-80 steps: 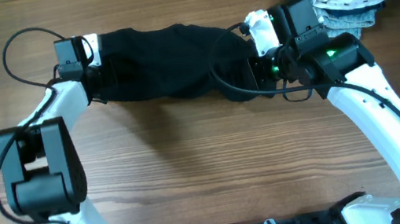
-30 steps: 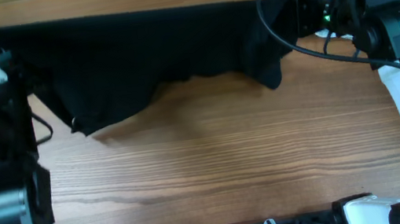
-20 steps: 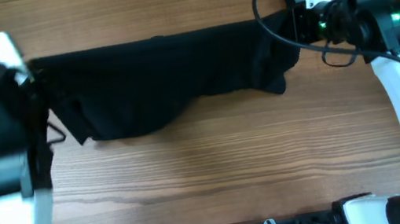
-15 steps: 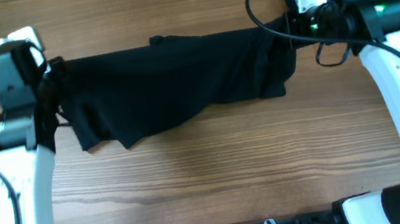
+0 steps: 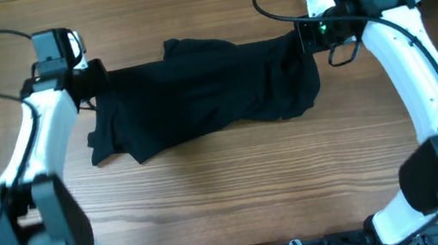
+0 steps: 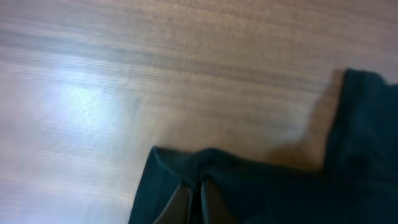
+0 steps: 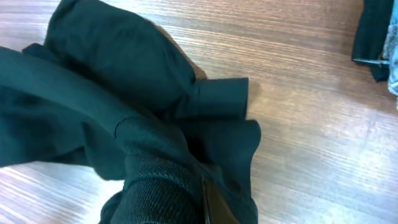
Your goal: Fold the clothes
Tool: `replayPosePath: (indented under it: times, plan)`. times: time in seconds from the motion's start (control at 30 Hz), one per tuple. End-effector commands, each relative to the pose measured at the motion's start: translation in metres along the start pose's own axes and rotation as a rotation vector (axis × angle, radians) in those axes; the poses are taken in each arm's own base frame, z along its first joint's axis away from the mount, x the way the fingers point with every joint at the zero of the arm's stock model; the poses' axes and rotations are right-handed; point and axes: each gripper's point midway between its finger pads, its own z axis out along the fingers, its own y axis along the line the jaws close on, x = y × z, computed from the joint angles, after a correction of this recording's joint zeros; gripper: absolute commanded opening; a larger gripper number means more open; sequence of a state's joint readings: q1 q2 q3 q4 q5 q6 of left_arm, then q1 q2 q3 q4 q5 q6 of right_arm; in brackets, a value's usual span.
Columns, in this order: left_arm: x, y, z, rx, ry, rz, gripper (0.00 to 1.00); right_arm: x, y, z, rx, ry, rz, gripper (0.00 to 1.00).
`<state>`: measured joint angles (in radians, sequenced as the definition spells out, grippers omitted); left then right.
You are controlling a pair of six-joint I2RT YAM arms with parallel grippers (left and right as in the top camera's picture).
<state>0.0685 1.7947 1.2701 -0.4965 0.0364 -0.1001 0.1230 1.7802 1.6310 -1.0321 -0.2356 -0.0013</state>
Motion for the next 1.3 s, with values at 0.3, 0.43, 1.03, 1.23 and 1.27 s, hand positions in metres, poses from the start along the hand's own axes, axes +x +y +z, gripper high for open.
replayPosePath:
  times: [0.3,0.43,1.03,1.23,1.27]
  plan:
    - [-0.025,-0.006,0.016,0.041,-0.088,-0.01,1.0,-0.01,-0.001,0.013,-0.026,-0.023,-0.016,0.04]
    - [-0.009,-0.012,-0.003,0.075,-0.022,-0.011,0.99,-0.01,-0.001,0.013,-0.026,-0.023,-0.017,0.04]
    - [0.065,-0.019,0.054,0.136,0.257,-0.006,0.71,-0.01,-0.001,0.013,-0.026,-0.023,-0.017,0.04]
    - [0.068,-0.021,0.065,0.151,0.262,-0.008,0.69,-0.01,-0.001,0.013,-0.026,-0.024,-0.018,0.04]
    - [0.067,-0.024,0.065,0.166,0.257,-0.008,0.67,-0.01,-0.001,0.013,-0.026,-0.023,-0.017,0.04]
